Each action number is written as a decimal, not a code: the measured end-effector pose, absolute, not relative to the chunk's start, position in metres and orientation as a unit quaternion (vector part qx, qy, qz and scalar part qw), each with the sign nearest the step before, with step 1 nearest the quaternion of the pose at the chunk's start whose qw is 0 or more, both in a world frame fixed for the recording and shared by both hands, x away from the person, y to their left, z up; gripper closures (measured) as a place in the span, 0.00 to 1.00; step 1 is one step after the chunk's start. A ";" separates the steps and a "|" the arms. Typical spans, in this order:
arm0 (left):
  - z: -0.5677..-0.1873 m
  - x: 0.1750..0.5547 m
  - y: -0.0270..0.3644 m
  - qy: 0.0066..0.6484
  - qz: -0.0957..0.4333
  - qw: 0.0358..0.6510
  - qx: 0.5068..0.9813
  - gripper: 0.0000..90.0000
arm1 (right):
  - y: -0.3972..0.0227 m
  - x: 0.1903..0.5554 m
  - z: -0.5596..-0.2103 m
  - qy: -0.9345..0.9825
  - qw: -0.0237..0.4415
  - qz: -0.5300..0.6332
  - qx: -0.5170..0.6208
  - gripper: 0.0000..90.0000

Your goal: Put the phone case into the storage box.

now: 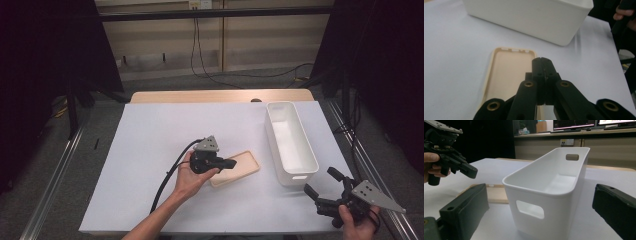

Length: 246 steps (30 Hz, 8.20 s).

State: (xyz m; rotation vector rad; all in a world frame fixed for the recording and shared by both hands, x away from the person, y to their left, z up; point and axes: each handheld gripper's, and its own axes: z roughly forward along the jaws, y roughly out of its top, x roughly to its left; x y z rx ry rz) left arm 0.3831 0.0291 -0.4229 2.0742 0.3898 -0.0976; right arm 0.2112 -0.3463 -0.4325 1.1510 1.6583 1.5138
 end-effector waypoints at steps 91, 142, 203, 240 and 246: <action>-0.446 0.431 -0.040 0.145 -0.020 0.316 0.937 1.00 | -0.347 0.210 -0.433 0.628 0.302 0.571 0.433 0.00; -0.447 0.455 0.022 0.204 0.023 0.303 0.931 1.00 | -0.347 0.210 -0.433 0.628 0.303 0.571 0.434 0.00; -0.449 0.456 0.099 0.267 0.043 0.313 0.910 1.00 | -0.346 0.210 -0.433 0.629 0.301 0.570 0.435 0.00; -0.448 0.430 0.126 0.260 0.042 0.320 0.910 1.00 | -0.347 0.210 -0.434 0.628 0.303 0.569 0.436 0.00; -0.447 0.425 0.127 0.262 0.042 0.314 0.911 1.00 | -0.346 0.210 -0.433 0.627 0.303 0.570 0.436 0.00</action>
